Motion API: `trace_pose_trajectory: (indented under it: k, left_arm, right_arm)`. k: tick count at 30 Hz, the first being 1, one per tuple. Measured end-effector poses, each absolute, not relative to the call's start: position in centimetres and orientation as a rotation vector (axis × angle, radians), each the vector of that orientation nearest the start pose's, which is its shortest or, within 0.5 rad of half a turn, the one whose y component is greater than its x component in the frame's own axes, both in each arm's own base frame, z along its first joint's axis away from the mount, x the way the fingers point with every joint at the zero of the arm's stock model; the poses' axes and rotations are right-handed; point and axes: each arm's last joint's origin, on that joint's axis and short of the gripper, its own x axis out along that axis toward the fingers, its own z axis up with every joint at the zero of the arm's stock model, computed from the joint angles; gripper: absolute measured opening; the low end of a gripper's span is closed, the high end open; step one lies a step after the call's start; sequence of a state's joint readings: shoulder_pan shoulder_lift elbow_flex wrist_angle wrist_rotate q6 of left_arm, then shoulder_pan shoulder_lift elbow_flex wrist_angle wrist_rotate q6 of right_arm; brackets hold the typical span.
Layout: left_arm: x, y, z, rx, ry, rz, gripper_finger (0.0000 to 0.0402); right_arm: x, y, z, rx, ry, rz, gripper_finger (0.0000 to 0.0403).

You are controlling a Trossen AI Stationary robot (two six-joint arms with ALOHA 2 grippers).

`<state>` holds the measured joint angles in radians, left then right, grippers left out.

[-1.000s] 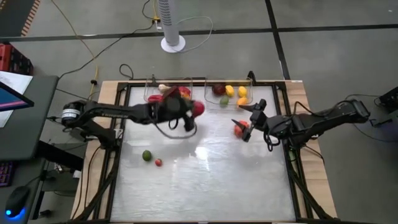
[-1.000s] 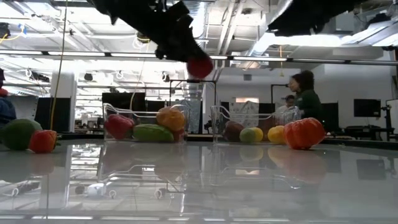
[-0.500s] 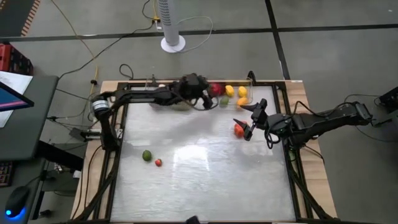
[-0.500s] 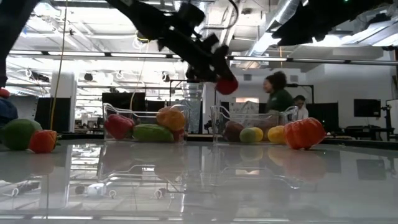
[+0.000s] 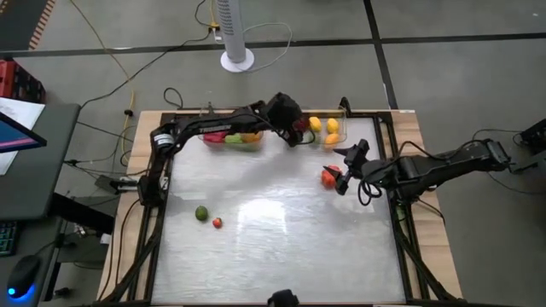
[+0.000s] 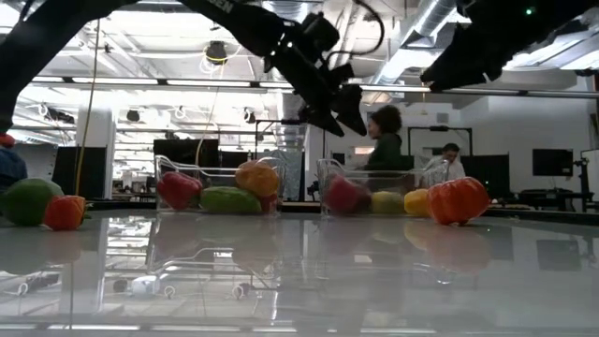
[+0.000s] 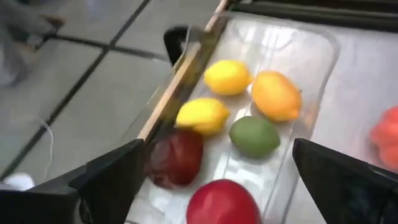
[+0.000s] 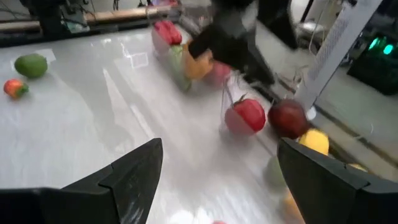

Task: Sort produce into baskets
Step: Put the tomato in the container, then put the squash in the container

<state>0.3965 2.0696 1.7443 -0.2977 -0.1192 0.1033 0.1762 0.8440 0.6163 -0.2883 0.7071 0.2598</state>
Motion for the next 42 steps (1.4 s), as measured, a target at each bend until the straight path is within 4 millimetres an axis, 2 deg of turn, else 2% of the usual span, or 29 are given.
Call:
trace_pose_trajectory:
  k: [3,6,10,13,17,19,23,26,31,38,42]
  left_arm:
    - [43.8,17.3,27.1,0.068,0.628,0.419,0.0387]
    - [43.8,15.1,28.5,0.152,0.607,0.335,0.0374]
    - [43.9,11.3,28.0,0.264,0.607,0.264,0.0361]
    - [43.2,9.1,27.3,0.333,0.588,0.239,0.0357]
    - [40.7,8.1,26.7,0.359,0.482,0.269,0.0356]
    - [38.8,7.9,26.3,0.336,0.443,0.286,0.0356]
    - [34.9,7.2,27.5,0.276,0.316,0.321,0.0356]
    - [32.4,6.5,28.0,0.241,0.296,0.322,0.0356]
    - [29.1,5.1,29.3,0.193,0.302,0.3,0.0356]
    - [26.6,3.4,30.2,0.166,0.333,0.254,0.0356]
    - [26.2,2.8,30.4,0.163,0.339,0.235,0.0356]
  right_arm:
    - [17.4,1.5,25.5,0.049,0.432,-0.578,0.0342]
    - [17.4,1.7,24.9,0.052,0.471,-0.608,0.0342]
    - [17.8,1.8,23.8,0.042,0.518,-0.671,0.0342]
    - [18.8,1.7,22.5,0.022,0.585,-0.703,0.0342]
    - [20.2,1.4,20.3,-0.012,0.686,-0.749,0.035]
    - [20.8,1.2,19.2,-0.021,0.735,-0.774,0.0359]
    - [21.6,0.3,17.5,-0.03,0.804,-0.827,0.0381]
    - [21.9,-0.4,16.9,0.007,0.843,-0.83,0.0396]
    - [22.0,-1.2,16.5,0.126,0.884,-0.796,0.0398]
    - [21.8,-1.0,16.3,0.194,0.915,-0.786,0.0397]
    - [21.6,-1.0,16.2,0.216,0.927,-0.789,0.0396]
